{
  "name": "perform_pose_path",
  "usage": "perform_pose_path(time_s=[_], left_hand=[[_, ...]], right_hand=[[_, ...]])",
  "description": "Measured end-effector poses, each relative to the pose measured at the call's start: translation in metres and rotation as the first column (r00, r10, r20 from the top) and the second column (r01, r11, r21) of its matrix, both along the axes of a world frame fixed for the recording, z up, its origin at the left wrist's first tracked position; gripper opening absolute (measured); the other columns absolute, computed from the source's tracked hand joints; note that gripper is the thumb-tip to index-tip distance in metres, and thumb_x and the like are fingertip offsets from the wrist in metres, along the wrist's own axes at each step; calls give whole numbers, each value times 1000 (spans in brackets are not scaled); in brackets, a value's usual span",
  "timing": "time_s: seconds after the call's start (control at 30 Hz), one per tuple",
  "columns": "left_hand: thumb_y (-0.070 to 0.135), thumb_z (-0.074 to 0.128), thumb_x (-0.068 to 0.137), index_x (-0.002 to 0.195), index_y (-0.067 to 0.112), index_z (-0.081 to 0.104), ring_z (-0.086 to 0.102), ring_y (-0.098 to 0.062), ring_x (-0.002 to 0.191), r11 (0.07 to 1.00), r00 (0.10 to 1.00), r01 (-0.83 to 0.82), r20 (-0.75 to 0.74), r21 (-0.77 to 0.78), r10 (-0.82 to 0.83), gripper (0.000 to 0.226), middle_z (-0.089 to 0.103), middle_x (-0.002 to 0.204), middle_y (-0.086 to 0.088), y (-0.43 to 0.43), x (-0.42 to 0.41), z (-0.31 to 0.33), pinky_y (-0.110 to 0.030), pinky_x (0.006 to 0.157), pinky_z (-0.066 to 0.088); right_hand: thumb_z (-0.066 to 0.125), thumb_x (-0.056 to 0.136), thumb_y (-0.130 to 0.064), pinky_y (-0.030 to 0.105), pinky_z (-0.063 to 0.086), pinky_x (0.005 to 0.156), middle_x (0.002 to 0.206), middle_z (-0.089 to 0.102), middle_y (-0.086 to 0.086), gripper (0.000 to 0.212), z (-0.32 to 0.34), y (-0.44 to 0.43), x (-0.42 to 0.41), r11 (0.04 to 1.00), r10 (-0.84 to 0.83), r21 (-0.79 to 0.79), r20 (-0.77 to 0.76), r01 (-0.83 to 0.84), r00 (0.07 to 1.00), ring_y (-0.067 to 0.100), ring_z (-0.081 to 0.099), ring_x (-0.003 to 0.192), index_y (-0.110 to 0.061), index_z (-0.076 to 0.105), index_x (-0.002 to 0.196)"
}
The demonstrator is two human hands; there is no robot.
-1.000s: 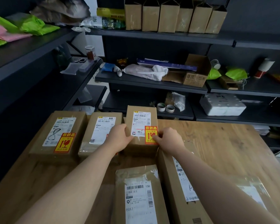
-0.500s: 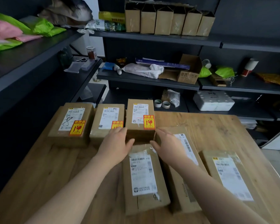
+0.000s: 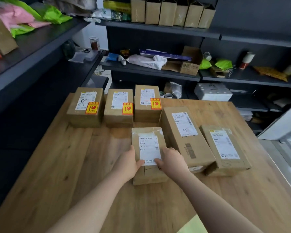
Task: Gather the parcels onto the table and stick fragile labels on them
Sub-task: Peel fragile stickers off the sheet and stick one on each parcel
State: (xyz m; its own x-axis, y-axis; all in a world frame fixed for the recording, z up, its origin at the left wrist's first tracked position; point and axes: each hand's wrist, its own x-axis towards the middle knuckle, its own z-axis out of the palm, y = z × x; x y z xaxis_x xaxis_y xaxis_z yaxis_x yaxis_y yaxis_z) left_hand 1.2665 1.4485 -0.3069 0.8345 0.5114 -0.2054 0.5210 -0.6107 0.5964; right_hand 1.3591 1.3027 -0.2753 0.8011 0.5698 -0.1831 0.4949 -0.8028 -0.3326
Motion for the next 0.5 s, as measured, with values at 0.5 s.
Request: perform_pose_path(time_s=[0.5], left_hand=[[39, 60, 89, 139, 13, 32, 55, -15, 82, 1000, 1000, 0, 0, 10, 0, 63, 60, 99, 0, -49, -183, 13, -22, 61, 39]], right_hand=[[60, 88, -38, 28, 46, 67, 97, 53, 3, 26, 6, -46, -176, 999, 14, 34, -55, -12, 998, 19, 54, 81, -17, 59, 104]])
